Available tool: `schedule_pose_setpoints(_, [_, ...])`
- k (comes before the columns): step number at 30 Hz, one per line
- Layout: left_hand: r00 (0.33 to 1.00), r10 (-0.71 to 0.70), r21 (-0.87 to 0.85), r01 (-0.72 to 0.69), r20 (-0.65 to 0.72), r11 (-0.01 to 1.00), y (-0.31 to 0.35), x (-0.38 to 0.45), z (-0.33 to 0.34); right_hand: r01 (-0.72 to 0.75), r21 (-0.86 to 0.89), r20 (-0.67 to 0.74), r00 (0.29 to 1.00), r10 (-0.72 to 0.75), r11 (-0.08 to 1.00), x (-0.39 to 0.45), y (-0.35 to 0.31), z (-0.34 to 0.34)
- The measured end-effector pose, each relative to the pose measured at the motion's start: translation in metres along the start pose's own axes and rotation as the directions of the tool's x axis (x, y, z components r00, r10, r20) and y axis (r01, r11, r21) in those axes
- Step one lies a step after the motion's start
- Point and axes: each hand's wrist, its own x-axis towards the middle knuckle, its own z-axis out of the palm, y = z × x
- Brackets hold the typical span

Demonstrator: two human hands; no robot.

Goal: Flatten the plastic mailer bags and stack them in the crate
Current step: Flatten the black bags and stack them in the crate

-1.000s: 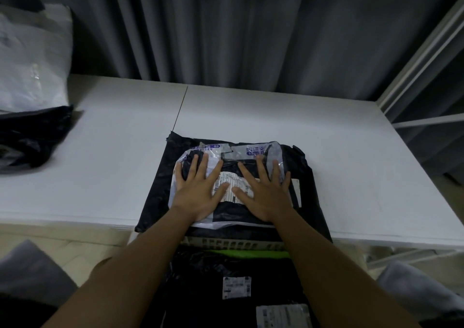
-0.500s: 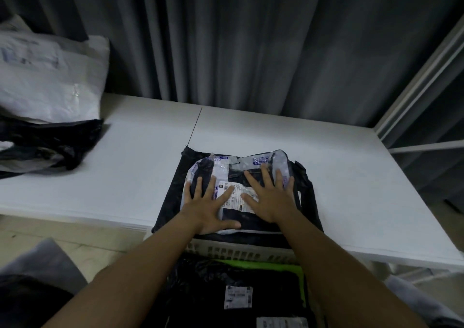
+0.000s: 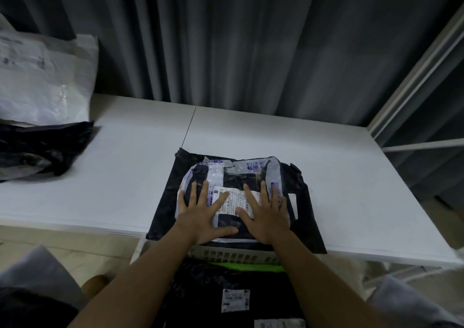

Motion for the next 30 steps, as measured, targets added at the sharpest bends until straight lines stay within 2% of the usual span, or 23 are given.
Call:
schedule_pose_setpoints(5, [1.0,0.003,-0.002,-0.003,0.013,1.0,0.0,0.002,0.0,-0.018,0.014,-0.004,1.0,0.018,1.0,0.003,0.001,0.005])
schedule_pose_setpoints(9, [0.996,-0.004,-0.005,0.004,0.093,1.0,0.001,0.002,-0.01,-0.03,-0.025,0.072,0.997,0.032,0.999,0.005,-0.002,-0.003])
schedule_pose_setpoints(14, [0.989,-0.069,0.119,0.053,0.128,0.991,0.013,-0.001,-0.03,-0.02,-0.275,0.03,0.999,0.029,0.961,-0.001,-0.013,-0.026])
schedule_pose_setpoints(16, [0.988,-0.076,0.134,0.058,0.132,0.989,0.021,-0.003,-0.042,0.005,-0.315,-0.005,1.0,-0.007,0.949,-0.006,-0.024,-0.039])
schedule_pose_setpoints(19, [1.0,-0.023,0.011,0.023,0.01,1.0,0.019,-0.023,-0.063,0.138,-0.278,-0.108,0.979,-0.174,0.951,-0.02,-0.051,-0.056])
schedule_pose_setpoints(22, [0.993,-0.03,-0.125,0.016,-0.11,0.992,-0.002,-0.051,-0.087,0.275,-0.227,-0.211,0.922,-0.323,0.934,-0.032,-0.084,-0.07])
schedule_pose_setpoints(27, [0.966,-0.186,-0.214,0.146,-0.18,0.966,-0.054,-0.093,-0.115,0.415,-0.083,-0.303,0.856,-0.42,0.906,-0.048,-0.149,-0.098])
schedule_pose_setpoints(30, [0.917,-0.314,-0.271,0.246,-0.245,0.931,-0.1,-0.116,-0.118,0.475,-0.054,-0.304,0.83,-0.468,0.878,-0.055,-0.195,-0.107])
